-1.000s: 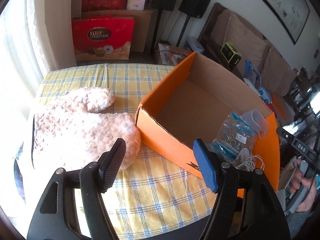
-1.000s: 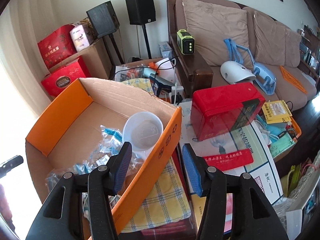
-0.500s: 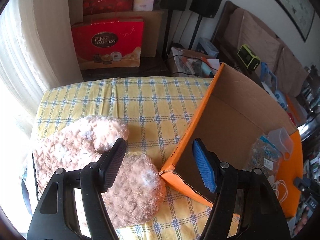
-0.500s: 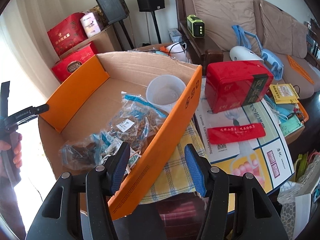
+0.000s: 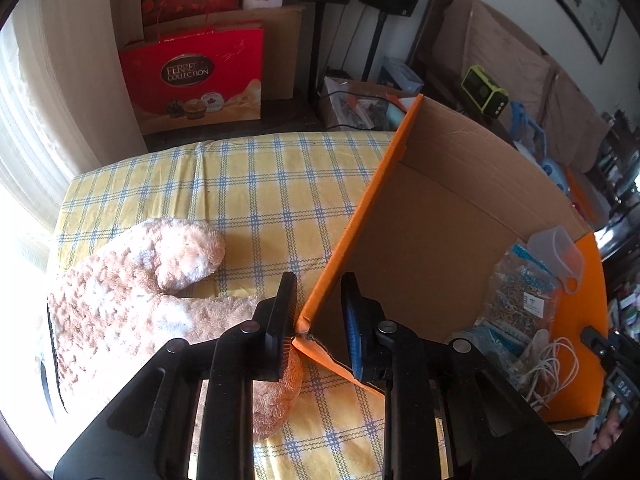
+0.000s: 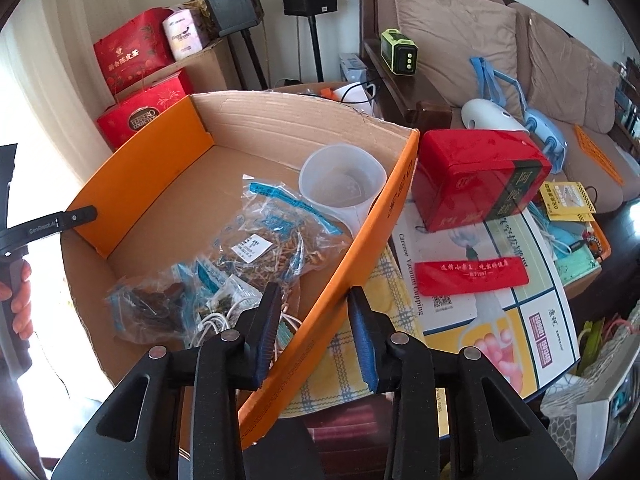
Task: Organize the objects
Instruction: 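Slide the orange box along the table with both grippers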
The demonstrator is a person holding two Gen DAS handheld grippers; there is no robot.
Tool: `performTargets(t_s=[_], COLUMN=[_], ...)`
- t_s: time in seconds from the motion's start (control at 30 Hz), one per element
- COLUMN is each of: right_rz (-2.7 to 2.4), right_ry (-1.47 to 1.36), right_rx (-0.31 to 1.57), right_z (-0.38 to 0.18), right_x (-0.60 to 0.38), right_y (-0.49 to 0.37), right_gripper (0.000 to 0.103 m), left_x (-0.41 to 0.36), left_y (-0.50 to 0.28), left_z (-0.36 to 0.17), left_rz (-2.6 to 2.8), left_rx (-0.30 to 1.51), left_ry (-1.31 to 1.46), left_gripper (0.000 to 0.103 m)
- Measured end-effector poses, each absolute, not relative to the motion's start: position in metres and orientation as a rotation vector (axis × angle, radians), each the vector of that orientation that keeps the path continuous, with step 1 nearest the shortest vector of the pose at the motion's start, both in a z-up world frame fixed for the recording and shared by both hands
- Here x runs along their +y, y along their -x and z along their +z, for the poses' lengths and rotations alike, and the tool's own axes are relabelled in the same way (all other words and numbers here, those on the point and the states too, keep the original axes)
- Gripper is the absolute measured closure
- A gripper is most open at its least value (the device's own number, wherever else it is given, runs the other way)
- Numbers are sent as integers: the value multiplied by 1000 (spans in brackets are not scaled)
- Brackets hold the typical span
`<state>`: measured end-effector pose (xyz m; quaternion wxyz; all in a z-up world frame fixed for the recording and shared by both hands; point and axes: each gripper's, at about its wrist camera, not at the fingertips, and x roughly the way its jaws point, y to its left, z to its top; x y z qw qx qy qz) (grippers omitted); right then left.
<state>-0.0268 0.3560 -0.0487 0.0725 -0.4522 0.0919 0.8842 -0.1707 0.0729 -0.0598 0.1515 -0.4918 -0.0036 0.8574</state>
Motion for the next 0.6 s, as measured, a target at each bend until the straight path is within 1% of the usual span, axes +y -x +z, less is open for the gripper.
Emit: performTargets(t_s=[0.23,0.37,0.43,0.6], right_rz=[2634,2621,2619,2619], right_ry=[1382,1394,1400,1414], right_rx=[202,133,135,101], right_z=[-48,-48,-48,-49], right_x=[375,389,396,405], right_y=[52,74,83,101], right_gripper=[69,69,69,71], left_x=[84,94,100,105], left_y=[149,130,119,100], left_z=[-58,-58,-58,-56], left_rz=[2415,2365,2354,2321], left_rx=[25,35,54,12], left_ry=[1437,1458,1452,1451], left_gripper=[81,77,75,71])
